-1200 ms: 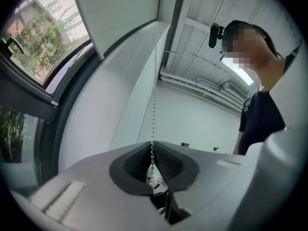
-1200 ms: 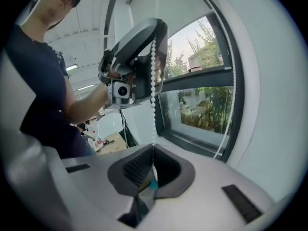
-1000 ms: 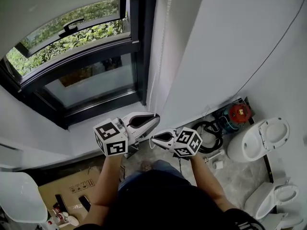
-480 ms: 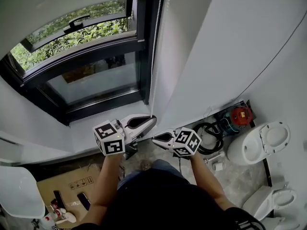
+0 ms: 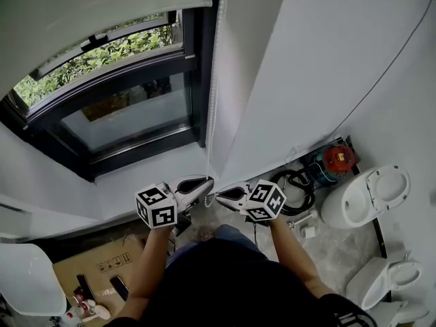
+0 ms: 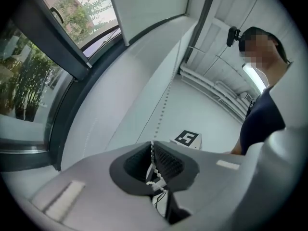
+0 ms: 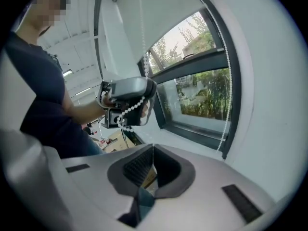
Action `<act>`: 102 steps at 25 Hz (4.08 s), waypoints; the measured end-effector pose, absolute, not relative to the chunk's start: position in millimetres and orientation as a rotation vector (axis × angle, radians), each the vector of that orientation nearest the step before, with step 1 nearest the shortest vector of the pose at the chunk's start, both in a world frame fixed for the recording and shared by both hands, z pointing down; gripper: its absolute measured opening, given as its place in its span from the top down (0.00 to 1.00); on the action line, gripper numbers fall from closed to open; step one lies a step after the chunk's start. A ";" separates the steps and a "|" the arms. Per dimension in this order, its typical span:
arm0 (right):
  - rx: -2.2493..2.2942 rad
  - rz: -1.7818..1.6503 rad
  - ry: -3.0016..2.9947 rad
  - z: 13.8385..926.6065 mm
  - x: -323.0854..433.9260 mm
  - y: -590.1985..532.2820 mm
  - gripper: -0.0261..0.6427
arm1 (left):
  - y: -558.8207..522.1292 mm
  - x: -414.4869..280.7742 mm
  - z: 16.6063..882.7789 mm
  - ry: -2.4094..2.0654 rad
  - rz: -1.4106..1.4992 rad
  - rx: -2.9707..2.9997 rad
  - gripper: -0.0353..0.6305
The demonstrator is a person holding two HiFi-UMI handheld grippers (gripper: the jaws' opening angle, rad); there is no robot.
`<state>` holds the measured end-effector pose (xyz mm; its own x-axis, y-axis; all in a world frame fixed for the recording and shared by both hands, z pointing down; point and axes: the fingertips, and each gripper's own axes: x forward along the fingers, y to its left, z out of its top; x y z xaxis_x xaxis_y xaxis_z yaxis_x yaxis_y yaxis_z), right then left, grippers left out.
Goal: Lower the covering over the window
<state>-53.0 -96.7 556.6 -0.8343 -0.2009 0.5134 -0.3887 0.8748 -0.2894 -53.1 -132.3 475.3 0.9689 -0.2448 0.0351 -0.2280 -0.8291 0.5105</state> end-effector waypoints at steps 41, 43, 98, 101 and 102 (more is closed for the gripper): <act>0.500 0.199 -2.835 387.9 -18.3 -116.3 0.83 | -133.4 -47.9 525.1 -0.307 0.123 2.533 0.91; 0.602 0.241 -2.932 375.2 -27.5 -131.6 0.83 | -133.3 -47.8 524.9 -0.304 0.119 2.532 0.91; 0.661 0.321 -2.686 464.0 -76.7 -156.4 0.94 | -101.0 -61.5 549.5 -0.240 0.047 2.484 0.91; 0.635 0.325 -2.610 488.4 -77.4 -155.4 0.94 | -101.8 -62.2 548.9 -0.241 0.042 2.487 0.91; 0.627 0.345 -2.600 495.9 -77.9 -153.4 0.94 | -101.9 -62.1 548.5 -0.241 0.040 2.487 0.91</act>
<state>-77.9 -153.4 495.9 -0.7998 -0.3716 0.4714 -0.4817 0.8659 -0.1347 -62.1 -101.9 548.5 0.9828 -0.1633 0.0867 -0.1826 -0.7837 0.5937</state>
